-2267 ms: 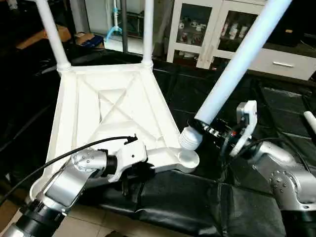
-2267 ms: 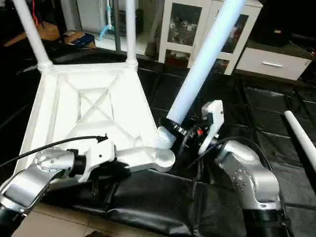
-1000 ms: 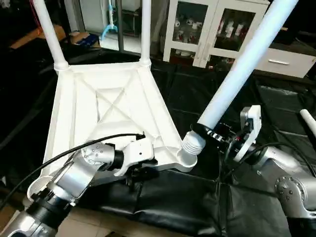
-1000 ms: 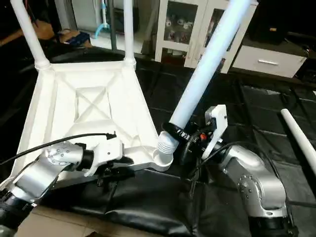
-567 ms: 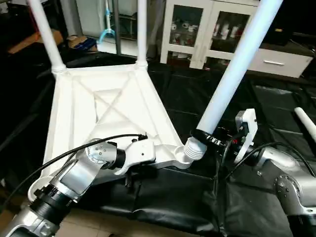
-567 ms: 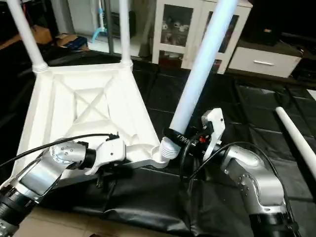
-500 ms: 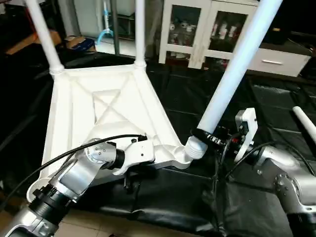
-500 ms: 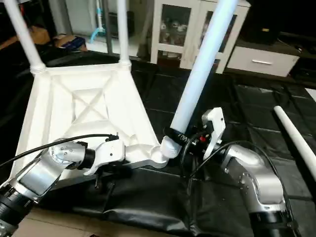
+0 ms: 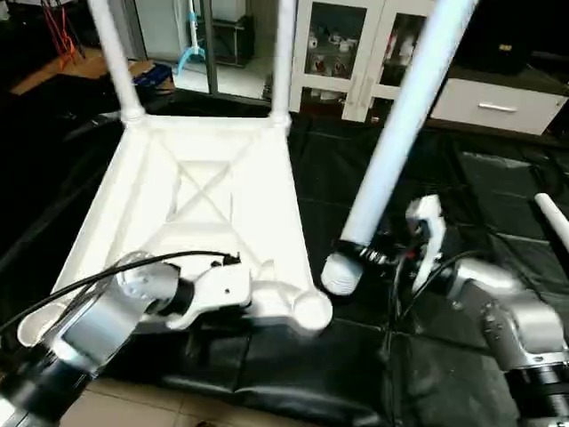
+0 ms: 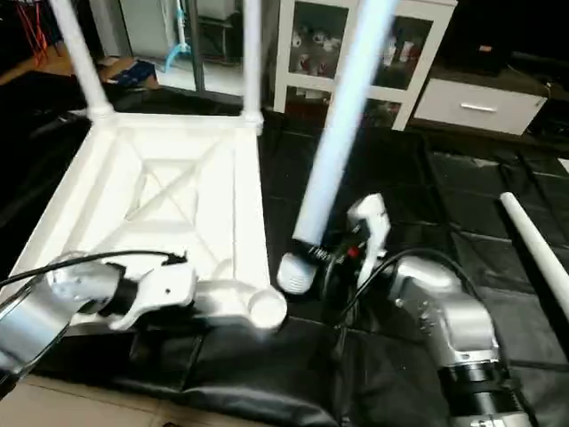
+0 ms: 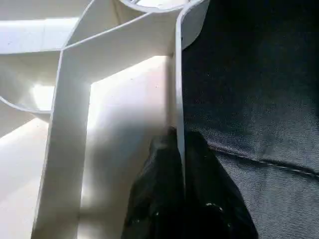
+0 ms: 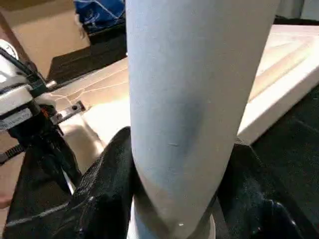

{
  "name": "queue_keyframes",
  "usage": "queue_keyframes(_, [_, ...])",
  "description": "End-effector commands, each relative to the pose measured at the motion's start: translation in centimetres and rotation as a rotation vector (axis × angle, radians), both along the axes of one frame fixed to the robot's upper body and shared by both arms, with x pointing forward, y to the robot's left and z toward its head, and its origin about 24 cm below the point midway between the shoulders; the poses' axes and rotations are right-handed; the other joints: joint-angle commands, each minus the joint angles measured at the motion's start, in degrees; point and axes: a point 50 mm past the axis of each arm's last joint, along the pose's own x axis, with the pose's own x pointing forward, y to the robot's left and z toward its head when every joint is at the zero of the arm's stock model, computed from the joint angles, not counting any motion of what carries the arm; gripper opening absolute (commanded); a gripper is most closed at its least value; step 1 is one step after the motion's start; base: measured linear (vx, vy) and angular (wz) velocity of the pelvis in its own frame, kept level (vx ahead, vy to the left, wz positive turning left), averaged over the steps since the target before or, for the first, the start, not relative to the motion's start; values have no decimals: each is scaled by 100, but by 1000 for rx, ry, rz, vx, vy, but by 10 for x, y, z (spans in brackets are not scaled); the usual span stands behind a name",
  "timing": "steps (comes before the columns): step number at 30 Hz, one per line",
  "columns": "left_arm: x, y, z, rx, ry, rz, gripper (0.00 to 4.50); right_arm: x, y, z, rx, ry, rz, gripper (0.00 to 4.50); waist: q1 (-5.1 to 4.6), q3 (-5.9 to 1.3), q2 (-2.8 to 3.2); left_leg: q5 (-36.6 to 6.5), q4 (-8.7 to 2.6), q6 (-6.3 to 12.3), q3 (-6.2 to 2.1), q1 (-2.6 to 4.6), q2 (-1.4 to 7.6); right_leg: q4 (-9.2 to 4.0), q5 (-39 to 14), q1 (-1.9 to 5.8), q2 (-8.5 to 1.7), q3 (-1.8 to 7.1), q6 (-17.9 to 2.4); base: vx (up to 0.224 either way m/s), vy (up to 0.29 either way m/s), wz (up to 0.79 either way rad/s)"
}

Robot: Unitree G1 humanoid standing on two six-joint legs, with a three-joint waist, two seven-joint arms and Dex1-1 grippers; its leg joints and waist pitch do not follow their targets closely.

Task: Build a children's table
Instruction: Insert table leg to table base

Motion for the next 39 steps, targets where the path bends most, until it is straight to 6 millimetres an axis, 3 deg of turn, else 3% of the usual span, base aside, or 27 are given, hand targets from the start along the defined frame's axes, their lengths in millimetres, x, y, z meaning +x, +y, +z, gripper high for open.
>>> queue_keyframes(1, [-13, 10, -24, 78, 96, 61, 2, -1, 12, 14, 74, -26, 57, 184, -21, -277, -34, -931, -438, 90, -35, 142, 169, -368, 157, 74, -176, 45, -1367, 0, 0, 0])
queue_keyframes(2, [-14, 10, -23, 75, 95, 71, 2, -2, 15, 15, 87, -24, 71, 184, -9, -273, -13, -913, -444, 118, -36, 151, 170, -377, 153, 64, -180, 44, -1360, 0, 0, 0])
queue_keyframes(3, [-16, 7, -22, 68, 102, 70, 2, -8, 22, 15, 101, -20, 125, 184, -6, -263, -59, -960, -448, 135, -26, 156, 179, -389, -10, 59, -182, 47, -1327, 0, 0, 0])
queue_keyframes(4, [-16, 7, -22, 68, 102, 70, 2, -8, 22, 15, 101, -20, 125, 184, -6, -263, -59, -960, -448, 135, -26, 156, 179, -389, -10, 59, -182, 47, -1327, 0, 0, 0])
queue_keyframes(5, [-16, 6, -22, 71, 100, 70, 2, -11, 26, 13, 101, -13, 157, 184, -5, -254, -31, -1016, -455, 117, -24, 166, 183, -407, -116, 34, -184, 53, -1301, 0, 0, 0])
queue_keyframes(12, [-16, 5, -18, 63, 84, 67, 2, -12, 25, -3, -1, -27, 166, 184, -26, -247, -46, -1533, -507, -227, -44, 169, 179, -460, -656, -8, -189, 65, -1104, 0, 0, 0])
queue_keyframes(19, [-15, 0, -16, 46, 73, 55, 2, -11, 19, -9, -46, -22, 152, 184, -7, -265, -58, -1241, -476, -102, -32, 167, 174, -429, -186, 17, -177, 64, -1156, 0, 0, 0])
queue_keyframes(25, [-13, -2, -15, 43, 65, 47, 2, -14, 23, -14, -6, 21, 179, 184, -11, -254, -62, -1477, -495, -124, -40, 177, 183, -454, -507, -4, -182, 67, -1148, 0, 0, 0])
queue_keyframes(28, [-12, -2, -14, 45, 60, 43, 2, -17, 27, -12, 18, 34, 215, 184, -9, -261, -64, -1427, -493, -117, -42, 171, 180, -444, -404, 5, -178, 67, -1156, 0, 0, 0])
queue_keyframes(34, [-11, -2, -14, 45, 60, 35, 2, -23, 31, -15, -40, 40, 286, 184, 4, -264, -66, -1330, -487, -110, -37, 170, 182, -432, -274, 15, -178, 63, -1166, 0, 0, 0])
queue_keyframes(39, [-11, -4, -14, 43, 59, 29, 2, -16, 29, -21, -94, 23, 257, 184, -4, -252, -65, -1497, -498, -167, -40, 173, 187, -455, -515, -6, -191, 69, -1152, 0, 0, 0])
